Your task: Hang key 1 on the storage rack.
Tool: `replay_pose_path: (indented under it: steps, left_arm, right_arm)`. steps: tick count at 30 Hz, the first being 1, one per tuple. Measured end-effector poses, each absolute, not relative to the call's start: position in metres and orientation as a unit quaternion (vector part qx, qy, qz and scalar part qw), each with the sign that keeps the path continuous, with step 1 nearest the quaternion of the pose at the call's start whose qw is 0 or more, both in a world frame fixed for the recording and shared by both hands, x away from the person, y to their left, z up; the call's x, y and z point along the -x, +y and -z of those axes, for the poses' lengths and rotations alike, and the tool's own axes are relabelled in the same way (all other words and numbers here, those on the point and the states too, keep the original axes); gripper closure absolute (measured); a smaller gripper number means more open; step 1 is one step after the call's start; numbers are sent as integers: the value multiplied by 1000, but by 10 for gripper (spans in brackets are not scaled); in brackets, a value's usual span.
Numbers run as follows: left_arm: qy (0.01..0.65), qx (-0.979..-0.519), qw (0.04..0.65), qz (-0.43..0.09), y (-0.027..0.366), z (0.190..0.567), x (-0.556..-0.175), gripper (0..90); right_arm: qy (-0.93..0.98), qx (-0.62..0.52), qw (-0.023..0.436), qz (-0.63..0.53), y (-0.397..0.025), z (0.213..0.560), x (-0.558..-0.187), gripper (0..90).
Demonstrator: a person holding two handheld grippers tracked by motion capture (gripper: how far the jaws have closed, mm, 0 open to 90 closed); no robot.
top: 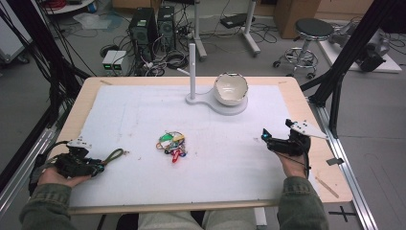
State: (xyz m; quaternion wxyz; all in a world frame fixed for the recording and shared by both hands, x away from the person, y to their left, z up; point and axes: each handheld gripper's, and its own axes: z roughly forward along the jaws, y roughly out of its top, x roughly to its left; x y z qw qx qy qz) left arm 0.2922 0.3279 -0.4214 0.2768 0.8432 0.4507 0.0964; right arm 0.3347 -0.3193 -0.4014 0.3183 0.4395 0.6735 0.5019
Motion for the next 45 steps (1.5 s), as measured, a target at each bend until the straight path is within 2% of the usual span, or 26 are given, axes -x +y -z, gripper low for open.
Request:
replay_pose_path:
  steps: [10, 26, 36, 45]
  left_arm:
    - [466, -821, 317, -90, 332, 415, -291, 714]
    - [467, -812, 325, -132, 318, 400, -301, 723]
    - [473, -800, 348, -126, 314, 384, -318, 729]
    - [470, -802, 346, -126, 304, 372, -332, 729]
  right_arm:
    - [672, -440, 318, -504, -320, 401, -334, 6]
    - [672, -441, 319, -502, -319, 401, -334, 6]
    - [665, -444, 322, -507, -320, 400, -331, 6]
    - [663, -444, 324, -509, -320, 399, -331, 6]
